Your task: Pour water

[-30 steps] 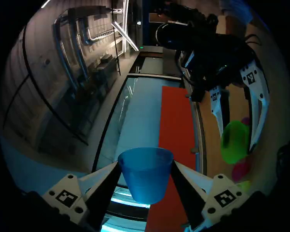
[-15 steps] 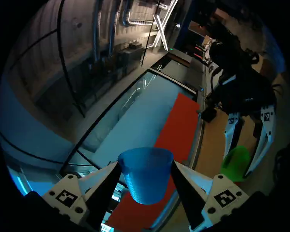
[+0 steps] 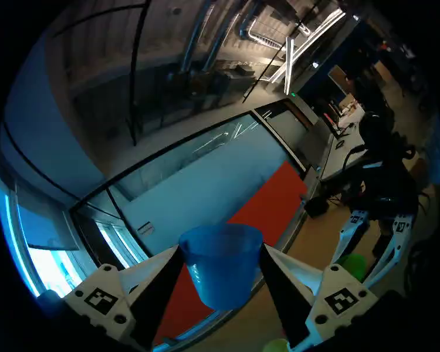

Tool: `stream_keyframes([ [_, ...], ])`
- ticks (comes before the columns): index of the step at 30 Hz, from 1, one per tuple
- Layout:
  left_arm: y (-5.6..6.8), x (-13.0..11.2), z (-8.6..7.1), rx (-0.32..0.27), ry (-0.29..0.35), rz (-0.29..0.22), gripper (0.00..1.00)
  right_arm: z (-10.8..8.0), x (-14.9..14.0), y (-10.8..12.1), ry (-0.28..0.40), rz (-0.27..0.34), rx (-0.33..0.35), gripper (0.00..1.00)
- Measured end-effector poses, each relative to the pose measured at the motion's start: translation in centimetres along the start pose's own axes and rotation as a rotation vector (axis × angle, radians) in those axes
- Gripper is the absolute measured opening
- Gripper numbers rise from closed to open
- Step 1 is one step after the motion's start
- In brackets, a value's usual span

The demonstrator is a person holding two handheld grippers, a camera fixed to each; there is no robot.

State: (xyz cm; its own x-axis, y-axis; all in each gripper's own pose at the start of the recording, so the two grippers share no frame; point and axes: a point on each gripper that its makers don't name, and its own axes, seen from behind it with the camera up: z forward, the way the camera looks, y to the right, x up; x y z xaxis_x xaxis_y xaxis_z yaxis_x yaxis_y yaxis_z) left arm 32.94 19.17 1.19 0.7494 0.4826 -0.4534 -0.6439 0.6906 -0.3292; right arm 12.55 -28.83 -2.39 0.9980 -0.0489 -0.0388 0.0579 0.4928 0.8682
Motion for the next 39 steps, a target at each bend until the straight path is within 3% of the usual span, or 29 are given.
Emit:
stream_keyframes([
  [15, -1.1, -2.0, -0.1, -0.016, -0.017, -0.357, 0.86, -0.4, 0.1, -0.3, 0.007, -0.006, -0.007, 0.9],
  [24, -0.6, -2.8, 0.5, -0.059, -0.028, -0.561, 0.86, -0.5, 0.3, -0.8, 0.01, -0.007, -0.005, 0.9],
  [27, -0.2, -3.4, 0.4, -0.072, -0.043, -0.601, 0.86, -0.4, 0.3, -0.9, 0.008, -0.01, -0.006, 0.9],
  [30, 0.2, -4.1, 0.3, -0.084, -0.06, -0.607, 0.87, -0.4, 0.4, -1.1, 0.005, -0.011, -0.007, 0.9],
  [39, 1.0, -6.2, -0.3, -0.094, -0.1, -0.564, 0.87, -0.5, 0.8, -0.9, -0.001, 0.006, -0.014, 0.9],
])
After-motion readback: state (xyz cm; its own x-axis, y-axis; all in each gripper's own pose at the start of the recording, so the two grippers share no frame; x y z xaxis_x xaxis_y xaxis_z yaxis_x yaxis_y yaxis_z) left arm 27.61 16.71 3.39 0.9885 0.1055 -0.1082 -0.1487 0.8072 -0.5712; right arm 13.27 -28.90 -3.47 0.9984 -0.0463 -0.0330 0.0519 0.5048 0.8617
